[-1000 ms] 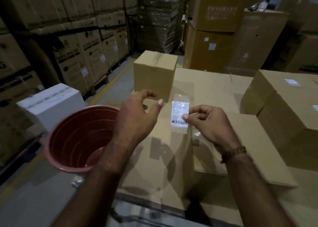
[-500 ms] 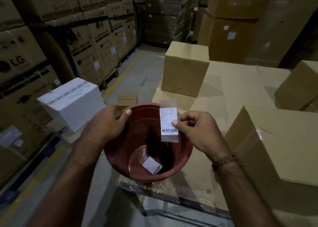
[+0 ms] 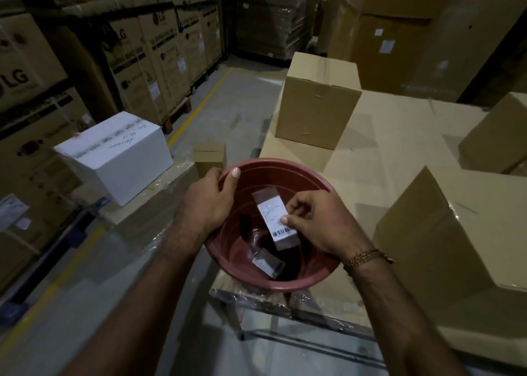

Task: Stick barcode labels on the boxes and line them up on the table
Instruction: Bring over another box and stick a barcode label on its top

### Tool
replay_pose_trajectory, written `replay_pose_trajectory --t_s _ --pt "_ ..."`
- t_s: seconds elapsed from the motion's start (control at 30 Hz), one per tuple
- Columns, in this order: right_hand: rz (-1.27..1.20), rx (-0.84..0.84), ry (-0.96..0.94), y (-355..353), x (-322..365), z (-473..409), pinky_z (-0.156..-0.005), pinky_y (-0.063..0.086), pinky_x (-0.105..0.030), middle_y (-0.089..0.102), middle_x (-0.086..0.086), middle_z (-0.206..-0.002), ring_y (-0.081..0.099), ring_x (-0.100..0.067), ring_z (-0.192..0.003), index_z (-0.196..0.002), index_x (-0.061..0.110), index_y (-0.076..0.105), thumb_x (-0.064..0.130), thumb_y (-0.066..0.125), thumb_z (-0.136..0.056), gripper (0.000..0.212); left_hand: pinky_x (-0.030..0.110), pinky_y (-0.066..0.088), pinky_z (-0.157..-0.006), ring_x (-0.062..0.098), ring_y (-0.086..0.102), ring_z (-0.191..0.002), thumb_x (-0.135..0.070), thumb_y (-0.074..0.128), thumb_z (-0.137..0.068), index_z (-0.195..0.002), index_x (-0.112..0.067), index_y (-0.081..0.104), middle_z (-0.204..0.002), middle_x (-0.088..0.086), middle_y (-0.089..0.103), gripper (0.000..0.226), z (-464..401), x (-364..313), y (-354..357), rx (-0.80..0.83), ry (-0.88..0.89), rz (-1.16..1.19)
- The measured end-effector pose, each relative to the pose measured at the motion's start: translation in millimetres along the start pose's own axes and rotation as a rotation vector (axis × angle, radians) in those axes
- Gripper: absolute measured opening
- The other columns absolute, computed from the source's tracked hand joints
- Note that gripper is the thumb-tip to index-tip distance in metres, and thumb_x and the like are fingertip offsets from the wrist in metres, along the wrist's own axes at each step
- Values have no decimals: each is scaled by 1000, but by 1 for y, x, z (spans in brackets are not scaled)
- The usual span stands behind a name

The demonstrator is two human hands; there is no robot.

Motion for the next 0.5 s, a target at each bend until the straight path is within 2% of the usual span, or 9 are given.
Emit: replay_pose_trajectory --t_s 0.37,0.5 --pt "226 132 35 19 20 -11 -74 60 -32 72 12 -71 68 -4 -71 -83 26 74 35 96 -74 25 34 40 -77 16 54 -91 -68 34 -105 -136 -22 59 -114 0 67 61 7 -5 -4 -38 -6 -42" --pt "366 155 42 27 21 -17 -82 60 -35 74 7 -92 71 -17 -88 -97 26 73 45 94 -74 36 31 39 -72 14 53 -90 -68 34 -106 -138 -23 57 -114 -3 65 60 7 -6 -3 -28 -6 -61"
Point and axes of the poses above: each hand's wrist, its own z-axis away from the middle knuckle, its own y-axis out of the palm, x = y × z, the point moved 5 cm from there along -z, towards the middle knuckle
